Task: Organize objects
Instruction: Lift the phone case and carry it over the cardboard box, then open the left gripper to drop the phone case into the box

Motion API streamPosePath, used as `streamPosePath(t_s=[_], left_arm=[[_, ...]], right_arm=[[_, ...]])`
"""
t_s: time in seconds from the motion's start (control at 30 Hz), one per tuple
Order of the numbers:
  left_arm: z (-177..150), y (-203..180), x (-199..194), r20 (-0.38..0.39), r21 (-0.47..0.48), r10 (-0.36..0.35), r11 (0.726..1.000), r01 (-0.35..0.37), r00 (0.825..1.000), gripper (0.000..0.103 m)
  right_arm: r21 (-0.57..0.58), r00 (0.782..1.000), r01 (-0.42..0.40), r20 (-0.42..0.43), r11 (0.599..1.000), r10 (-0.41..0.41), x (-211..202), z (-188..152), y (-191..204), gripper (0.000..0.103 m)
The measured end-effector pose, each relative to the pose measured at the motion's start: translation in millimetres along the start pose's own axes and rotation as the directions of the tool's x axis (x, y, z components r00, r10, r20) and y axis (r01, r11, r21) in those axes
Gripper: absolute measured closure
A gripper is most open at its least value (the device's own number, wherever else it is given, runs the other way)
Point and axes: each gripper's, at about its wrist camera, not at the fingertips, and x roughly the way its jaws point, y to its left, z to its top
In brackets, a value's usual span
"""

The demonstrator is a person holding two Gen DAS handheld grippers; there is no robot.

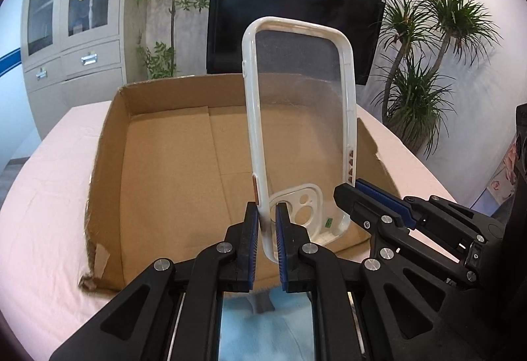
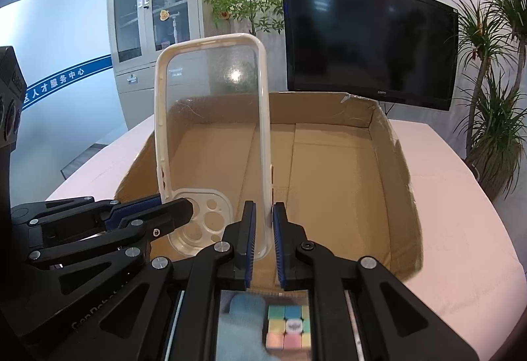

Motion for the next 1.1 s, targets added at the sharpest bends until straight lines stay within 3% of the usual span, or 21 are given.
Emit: streamPosePath(t_s=[0.37,0.5,0.67,0.77,0.9,0.97,1.0,1.03,1.07,1.1], left_arm=[[25.0,24.3,83.2,-0.143,-0.019,0.007,1.000,-0.010,0.990,0.096],[12.8,36.2,125.0,-0.251,-0.032,-0.004,0.999,-0.004,0.968,0.096],[-2.7,45.2,148.0,-0.314,-0.043,0.041,0.997,-0.057,0.949,0.096],[-1.8,42.1,133.7,-0.286,-0.029,0.059,0.997,-0.070,0.956,0.096],[18.1,30.7,71.1,-0.147,0.014,0.064,0.998,-0.063,0.987,0.095],[21.3,25.7,39.7,-0.088,0.017,0.046,0.999,-0.045,0.995,0.088],[21.1,23.4,20.3,-0.051,0.018,0.042,0.999,-0.041,0.998,0.072],[17.8,19.5,-4.4,0.001,0.020,0.048,0.999,-0.048,0.999,0.047],[15.3,20.0,-18.6,0.026,0.022,0.062,0.998,-0.062,0.998,0.035],[7.0,15.6,-42.3,0.071,0.030,0.096,0.995,-0.098,0.993,0.017]], right_arm=[[0.035,0.993,-0.014,-0.117,0.999,0.018,75.6,14.1,-12.7,0.095],[0.069,0.982,-0.007,-0.190,0.998,0.020,105.7,1.2,-17.5,0.095],[0.060,0.959,0.012,-0.284,0.998,0.005,134.8,-17.2,-17.1,0.095],[0.042,0.960,0.030,-0.278,0.999,-0.017,128.1,-16.5,-12.6,0.095],[-0.017,0.980,0.031,-0.198,0.999,-0.034,83.5,3.7,-2.2,0.095],[-0.051,0.992,0.024,-0.123,0.998,-0.031,41.0,15.7,1.5,0.087],[-0.059,0.995,0.022,-0.093,0.998,-0.028,24.1,19.1,2.4,0.078],[-0.068,0.998,0.019,-0.056,0.998,-0.023,3.9,21.5,2.8,0.055],[-0.069,1.000,0.020,-0.019,0.997,-0.021,-17.7,21.8,1.6,0.039],[-0.060,0.999,0.015,0.033,0.998,-0.013,-43.1,19.8,-2.0,0.018]])
